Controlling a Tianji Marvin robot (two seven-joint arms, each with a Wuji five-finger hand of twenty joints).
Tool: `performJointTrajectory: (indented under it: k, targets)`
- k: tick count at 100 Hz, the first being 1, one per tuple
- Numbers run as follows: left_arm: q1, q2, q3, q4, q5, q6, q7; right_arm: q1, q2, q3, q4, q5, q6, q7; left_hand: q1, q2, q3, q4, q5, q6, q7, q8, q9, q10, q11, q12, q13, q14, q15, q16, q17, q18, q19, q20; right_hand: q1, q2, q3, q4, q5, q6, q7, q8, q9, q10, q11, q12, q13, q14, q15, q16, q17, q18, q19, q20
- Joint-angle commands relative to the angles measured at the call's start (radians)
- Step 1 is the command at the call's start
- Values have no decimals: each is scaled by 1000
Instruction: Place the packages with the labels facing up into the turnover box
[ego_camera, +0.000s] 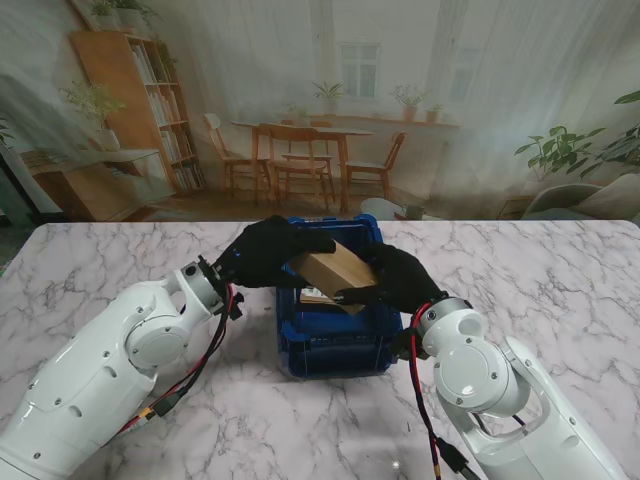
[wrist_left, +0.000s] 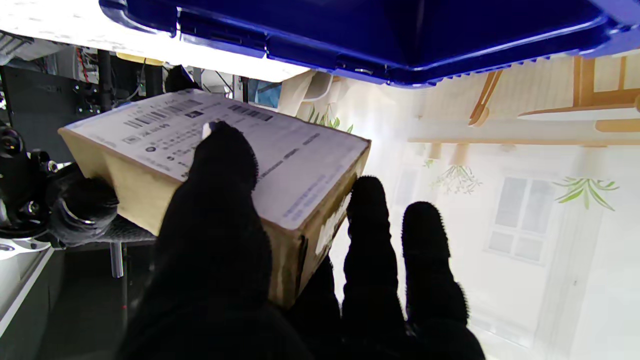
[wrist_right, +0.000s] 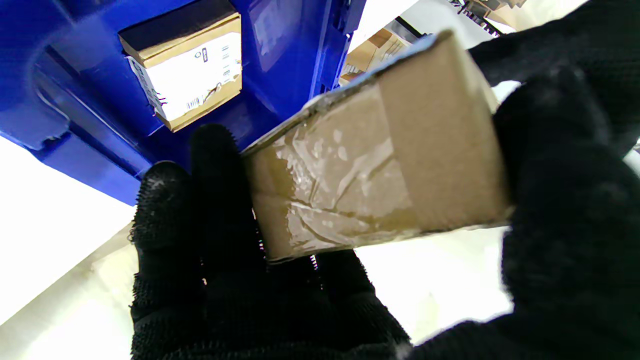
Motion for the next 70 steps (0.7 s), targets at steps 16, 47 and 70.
performJointTrajectory:
  k: [16,47,70]
  targets:
    - [5,-18,1,-6,-8,21,3,-6,-13,-5,-21,21,-2,-9,156,175,114,32,162,-100,236,42,274,1,203,147,78,8,84,49,30,-22,54,26,131,250,255,108,101,-166,267,20,37,-66,78,38,-21,-41,4,-7,-32,16,3,6]
    - [-12,-27,-1,-37,-134,96,-84,-23,-20,11,-20,24,-6,-40,155,162,134,45,195,-95,261,20,307,16,211,149,104,24,106,49,56,-18,75,22,-72,328,51,158,-14,-244,11,69,-135,-76,-25,-19,-299,-40,-83,-37,-256,26,-70,17]
    - [-38,-24,2,-38,-215,144,-167,-75,-26,60,-31,-8,-60,-92,152,157,139,44,210,-91,266,9,322,23,208,145,115,32,112,46,63,-10,81,18,-135,376,-61,161,-154,-278,-76,29,-345,-95,-142,-98,-516,-71,-199,-93,-410,18,-199,16]
